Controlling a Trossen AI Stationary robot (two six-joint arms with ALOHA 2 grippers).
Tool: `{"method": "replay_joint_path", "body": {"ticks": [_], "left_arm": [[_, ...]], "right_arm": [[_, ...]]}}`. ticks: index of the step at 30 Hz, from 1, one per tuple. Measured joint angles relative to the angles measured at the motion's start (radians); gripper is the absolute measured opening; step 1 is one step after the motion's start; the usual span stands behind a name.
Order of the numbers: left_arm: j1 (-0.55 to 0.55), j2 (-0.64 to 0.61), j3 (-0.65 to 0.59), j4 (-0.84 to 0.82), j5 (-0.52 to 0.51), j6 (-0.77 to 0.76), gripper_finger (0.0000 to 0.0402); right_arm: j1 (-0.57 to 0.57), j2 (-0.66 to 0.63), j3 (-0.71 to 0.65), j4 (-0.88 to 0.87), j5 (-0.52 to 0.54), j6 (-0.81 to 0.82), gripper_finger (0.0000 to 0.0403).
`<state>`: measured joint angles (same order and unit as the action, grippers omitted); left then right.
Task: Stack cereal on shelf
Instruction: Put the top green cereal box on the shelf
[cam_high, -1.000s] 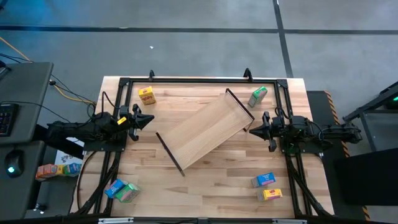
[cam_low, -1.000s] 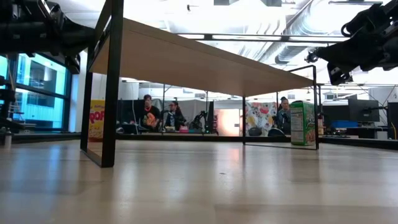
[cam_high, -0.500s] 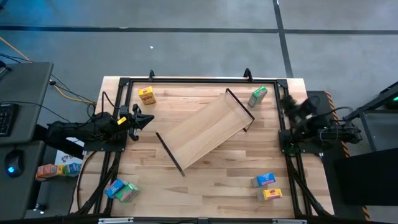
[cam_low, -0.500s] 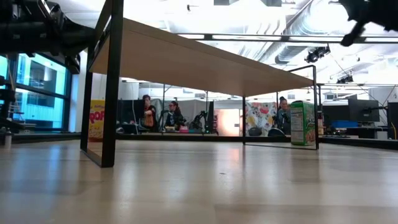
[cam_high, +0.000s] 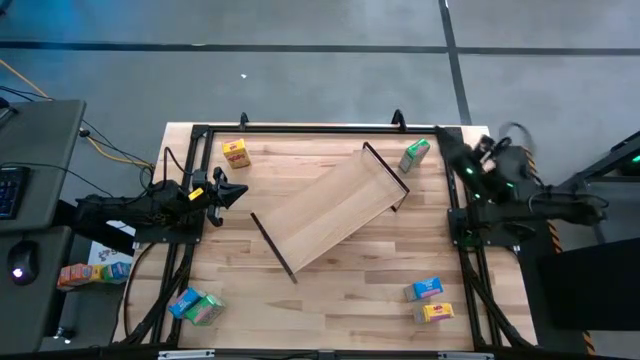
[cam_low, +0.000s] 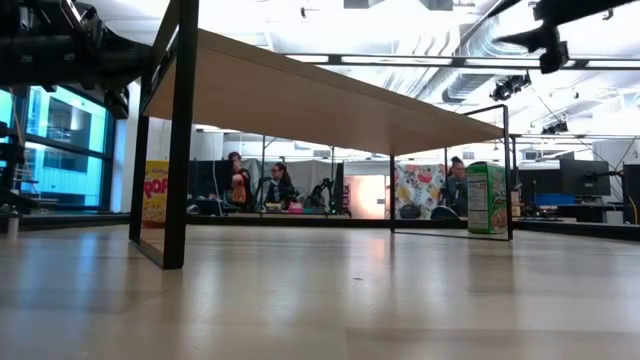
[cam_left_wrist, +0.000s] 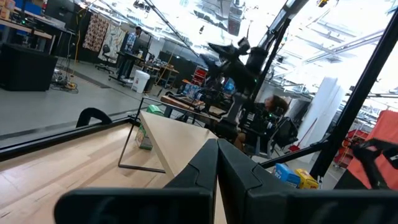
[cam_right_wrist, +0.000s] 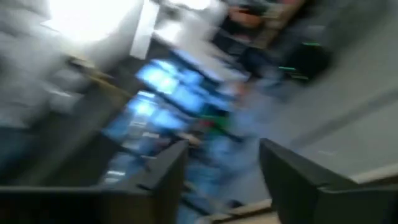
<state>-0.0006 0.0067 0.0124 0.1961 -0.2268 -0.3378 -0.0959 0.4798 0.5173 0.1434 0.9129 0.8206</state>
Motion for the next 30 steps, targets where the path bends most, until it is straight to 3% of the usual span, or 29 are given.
{"method": "replay_joint_path", "body": {"ticks": [3, 6, 10, 18, 30], "left_arm": [[0.000, 0.000, 0.000, 0.000, 0.000, 0.000, 0.0000], [0.000, 0.000, 0.000, 0.000, 0.000, 0.000, 0.0000], [0.000, 0.000, 0.000, 0.000, 0.000, 0.000, 0.0000], [0.000, 0.000, 0.000, 0.000, 0.000, 0.000, 0.0000], [0.000, 0.000, 0.000, 0.000, 0.000, 0.000, 0.0000]], "right_arm": [[-0.117, 0.139, 0.149, -0.392, -0.014, 0.275, 0.0269], [-0.265, 0.300, 0.270, -0.752, -0.155, 0.510, 0.0296], [-0.430, 0.493, 0.379, -1.006, -0.336, 0.544, 0.0302], [-0.548, 0.719, 0.465, -1.040, -0.421, 0.591, 0.0302], [-0.581, 0.838, 0.468, -1.073, -0.461, 0.775, 0.0302]]}}
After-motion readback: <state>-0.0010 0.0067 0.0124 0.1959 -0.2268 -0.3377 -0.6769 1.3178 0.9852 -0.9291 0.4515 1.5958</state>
